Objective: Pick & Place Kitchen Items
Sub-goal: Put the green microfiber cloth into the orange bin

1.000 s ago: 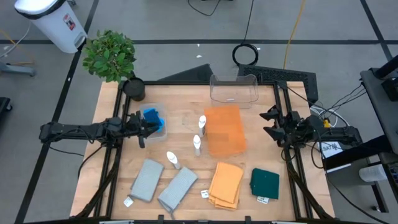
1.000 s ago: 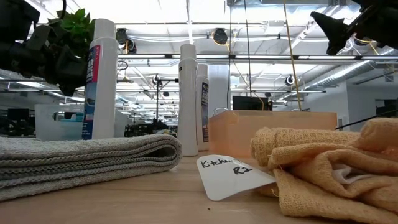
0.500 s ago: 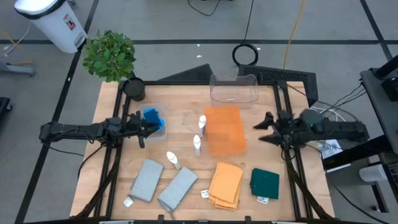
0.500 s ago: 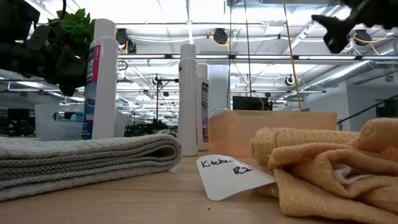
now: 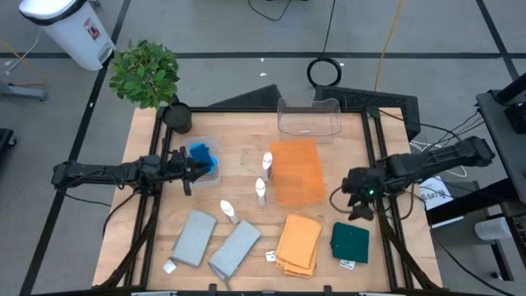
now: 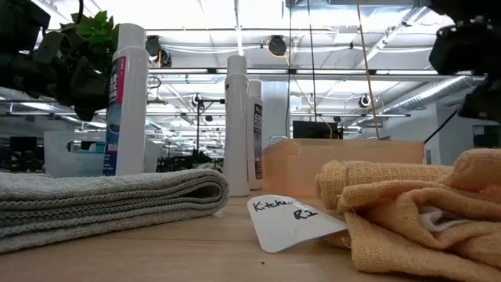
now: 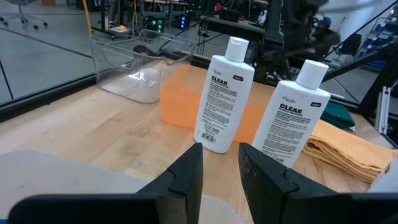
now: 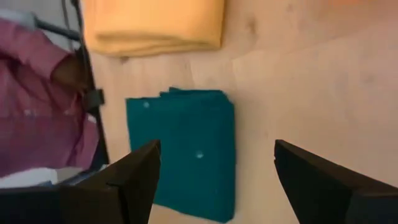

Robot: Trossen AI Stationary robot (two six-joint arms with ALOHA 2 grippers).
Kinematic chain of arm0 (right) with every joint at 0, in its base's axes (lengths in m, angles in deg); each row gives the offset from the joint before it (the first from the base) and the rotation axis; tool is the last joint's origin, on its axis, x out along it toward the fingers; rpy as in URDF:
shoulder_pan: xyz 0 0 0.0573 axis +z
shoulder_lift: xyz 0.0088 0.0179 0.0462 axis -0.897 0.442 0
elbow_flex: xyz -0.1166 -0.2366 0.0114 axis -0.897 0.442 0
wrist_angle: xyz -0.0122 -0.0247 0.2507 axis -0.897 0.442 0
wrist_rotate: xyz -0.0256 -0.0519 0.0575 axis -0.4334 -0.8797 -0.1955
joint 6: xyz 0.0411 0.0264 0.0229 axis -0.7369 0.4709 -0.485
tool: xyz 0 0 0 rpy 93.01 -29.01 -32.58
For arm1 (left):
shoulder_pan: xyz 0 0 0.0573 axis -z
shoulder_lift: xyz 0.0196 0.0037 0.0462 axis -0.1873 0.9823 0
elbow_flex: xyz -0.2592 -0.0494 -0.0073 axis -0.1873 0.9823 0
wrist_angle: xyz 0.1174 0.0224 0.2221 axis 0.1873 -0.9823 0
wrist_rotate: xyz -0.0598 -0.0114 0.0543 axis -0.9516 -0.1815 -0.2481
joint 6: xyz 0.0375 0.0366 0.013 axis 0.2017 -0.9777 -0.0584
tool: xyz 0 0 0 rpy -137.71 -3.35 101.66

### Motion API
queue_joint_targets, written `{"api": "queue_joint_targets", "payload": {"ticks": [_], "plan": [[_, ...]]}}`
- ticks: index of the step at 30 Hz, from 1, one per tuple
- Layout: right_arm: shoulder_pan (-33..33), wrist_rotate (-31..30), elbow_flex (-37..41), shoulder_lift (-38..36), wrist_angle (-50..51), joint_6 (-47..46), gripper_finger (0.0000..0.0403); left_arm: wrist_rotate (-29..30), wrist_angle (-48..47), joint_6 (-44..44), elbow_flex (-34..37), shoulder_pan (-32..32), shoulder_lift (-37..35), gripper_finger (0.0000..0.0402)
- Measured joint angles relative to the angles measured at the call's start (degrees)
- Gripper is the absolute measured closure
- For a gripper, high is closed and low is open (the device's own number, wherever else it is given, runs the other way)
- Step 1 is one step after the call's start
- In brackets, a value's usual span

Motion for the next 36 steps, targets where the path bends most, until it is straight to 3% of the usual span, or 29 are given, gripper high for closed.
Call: {"api": "queue_joint_targets", "payload": {"ticks": [10, 21, 26, 36], "plan": [[8.11, -2.17, 8.52, 8.01, -19.5, -4.13, 0.0124, 0.0, -0.02, -0.07, 0.0, 0.01, 0.0, 0.0293], [12.4, -2.01, 12.87, 14.94, -29.81, -6.4, 0.013, 0.0, 0.0, -0.09, 0.0, 0.0, 0.0, 0.0293], [15.21, -0.63, 13.12, 15.75, -34.35, -5.37, 0.0175, 0.0, 0.0, -0.09, 0.0, 0.01, -0.02, 0.0293], [15.31, -0.59, 13.1, 18.38, -34.77, -3.2, 0.0315, 0.0, 0.02, -0.09, -0.02, 0.0, -0.02, 0.0293]]}}
